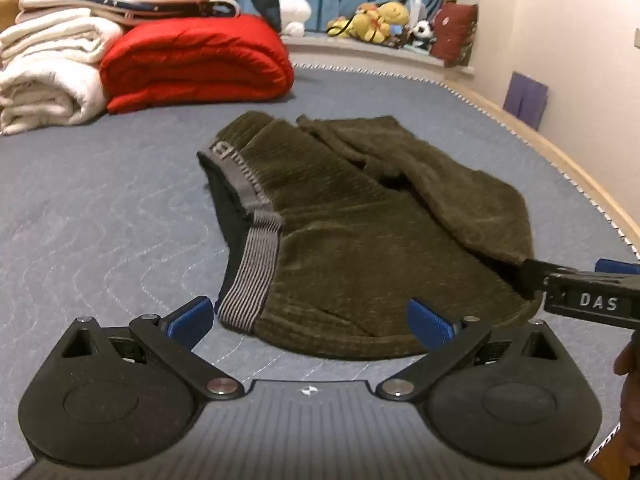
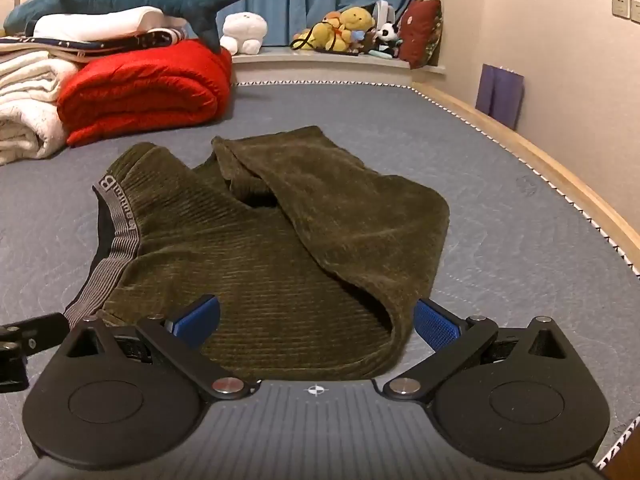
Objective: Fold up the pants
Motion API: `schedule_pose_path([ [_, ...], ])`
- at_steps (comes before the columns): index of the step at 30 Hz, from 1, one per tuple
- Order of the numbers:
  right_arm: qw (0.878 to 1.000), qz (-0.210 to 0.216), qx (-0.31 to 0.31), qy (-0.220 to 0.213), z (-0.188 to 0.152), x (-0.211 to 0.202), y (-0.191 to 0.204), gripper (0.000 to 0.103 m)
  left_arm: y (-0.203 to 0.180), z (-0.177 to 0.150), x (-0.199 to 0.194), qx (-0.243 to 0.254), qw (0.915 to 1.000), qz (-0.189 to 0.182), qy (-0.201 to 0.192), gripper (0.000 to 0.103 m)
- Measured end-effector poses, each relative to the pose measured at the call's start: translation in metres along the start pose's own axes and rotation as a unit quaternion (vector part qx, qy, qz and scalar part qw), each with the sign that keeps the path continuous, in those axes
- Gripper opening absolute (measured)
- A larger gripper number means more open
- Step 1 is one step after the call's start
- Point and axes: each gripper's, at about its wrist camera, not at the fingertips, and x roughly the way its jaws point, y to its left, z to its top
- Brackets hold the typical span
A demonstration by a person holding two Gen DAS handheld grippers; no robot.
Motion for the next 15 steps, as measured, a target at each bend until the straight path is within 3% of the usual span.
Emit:
schedule_pose_path([
  [1,1.000,-0.005,-0.004,0.000,0.000,-0.001,0.000,0.102,0.006,-0.009,-0.006,-0.017,0.9995,-0.011,-0.024,0.103],
  [5,1.000,-0.013,-0.008,-0.003,-0.002,-0.006,0.000,0.102,0.015,-0.014,-0.004,-0.030,0.9989,-0.017,-0.031,0.103],
  [8,1.000,-0.008,0.003,0.024,0.005,0.001,0.003,0.102,0.016,-0.006,0.004,-0.032,0.9994,-0.007,-0.014,0.103],
  [15,1.000,0.002,0.009,0.026,0.007,0.000,0.001,0.102,0.017,-0.008,0.004,-0.038,0.9989,-0.025,-0.007,0.103],
])
